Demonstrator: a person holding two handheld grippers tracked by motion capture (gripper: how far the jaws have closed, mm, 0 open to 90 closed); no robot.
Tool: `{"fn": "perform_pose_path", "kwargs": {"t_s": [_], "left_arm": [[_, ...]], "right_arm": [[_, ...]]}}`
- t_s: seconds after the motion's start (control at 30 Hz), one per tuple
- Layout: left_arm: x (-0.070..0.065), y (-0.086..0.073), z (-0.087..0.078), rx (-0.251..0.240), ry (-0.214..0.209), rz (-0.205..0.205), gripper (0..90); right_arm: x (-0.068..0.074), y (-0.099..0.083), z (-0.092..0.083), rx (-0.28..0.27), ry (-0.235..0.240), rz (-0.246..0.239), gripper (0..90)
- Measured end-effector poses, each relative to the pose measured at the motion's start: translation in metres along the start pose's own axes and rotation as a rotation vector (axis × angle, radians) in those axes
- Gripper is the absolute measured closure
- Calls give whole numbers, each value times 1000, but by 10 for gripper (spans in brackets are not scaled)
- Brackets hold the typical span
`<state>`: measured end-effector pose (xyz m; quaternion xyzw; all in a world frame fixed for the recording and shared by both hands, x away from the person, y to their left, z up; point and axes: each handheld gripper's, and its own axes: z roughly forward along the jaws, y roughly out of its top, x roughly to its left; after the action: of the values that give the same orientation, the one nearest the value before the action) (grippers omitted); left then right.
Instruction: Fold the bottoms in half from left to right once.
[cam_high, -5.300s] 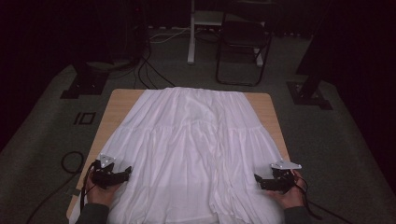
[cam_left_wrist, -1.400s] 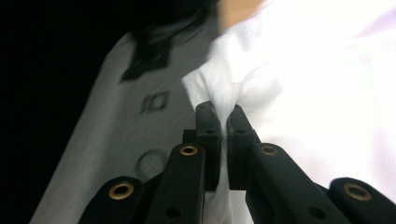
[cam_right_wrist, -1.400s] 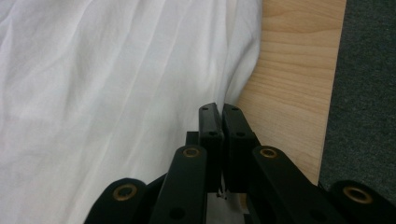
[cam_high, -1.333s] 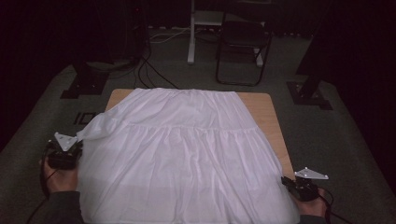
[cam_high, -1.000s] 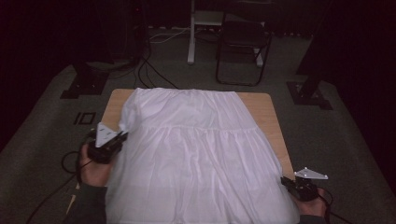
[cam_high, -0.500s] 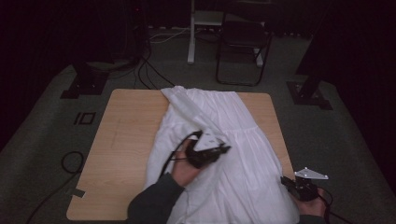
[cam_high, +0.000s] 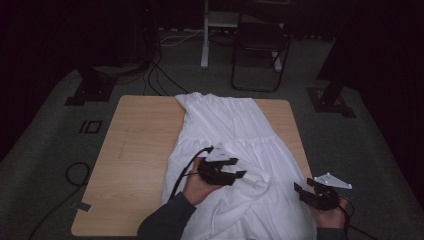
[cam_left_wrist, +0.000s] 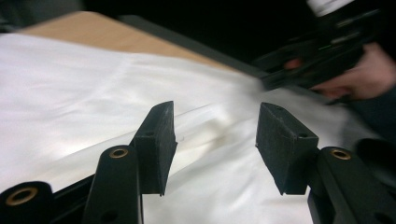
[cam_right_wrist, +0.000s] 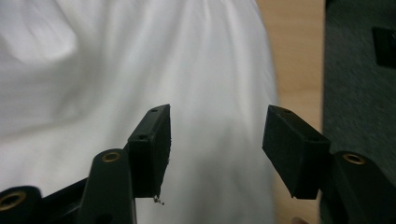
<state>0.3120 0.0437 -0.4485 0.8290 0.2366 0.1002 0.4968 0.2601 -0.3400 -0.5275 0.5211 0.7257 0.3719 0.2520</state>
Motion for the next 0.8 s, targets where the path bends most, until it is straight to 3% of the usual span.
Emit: {"fn": "perform_pose_path", "kwargs": {"t_s": [0.03, 0.07, 0.1, 0.17, 0.3, 0.4, 0.5, 0.57, 0.67, 0.73, 0.77, 0.8], "left_arm": [[7, -9, -12, -1, 48, -10, 474], [7, -9, -12, -1, 48, -10, 474], [17, -23, -28, 13, 118, -26, 466], [28, -44, -44, 46, 204, -45, 464], [49, -84, -63, 119, 313, -108, 451], [62, -111, -70, 169, 381, -162, 434], [73, -132, -72, 196, 385, -237, 414], [77, -141, -70, 205, 379, -259, 413], [80, -151, -60, 241, 363, -289, 410], [77, -150, -56, 243, 357, -270, 435], [76, -147, -56, 253, 339, -241, 544], [75, -146, -56, 248, 335, -227, 728]], "right_arm": [[4, 3, -1, -8, 14, -4, 452], [4, 3, -1, -8, 14, -4, 452], [18, 16, 0, -20, 74, -29, 541], [23, 20, 2, -23, 94, -42, 557], [47, 38, 18, -14, 170, -83, 521], [54, 42, 26, -5, 183, -86, 487], [67, 47, 48, 35, 183, -111, 436], [69, 47, 51, 46, 184, -112, 426], [74, 45, 65, 109, 200, -128, 438], [77, 42, 68, 130, 220, -143, 605], [77, 42, 67, 133, 242, -155, 708], [78, 41, 64, 123, 242, -163, 790]]}}
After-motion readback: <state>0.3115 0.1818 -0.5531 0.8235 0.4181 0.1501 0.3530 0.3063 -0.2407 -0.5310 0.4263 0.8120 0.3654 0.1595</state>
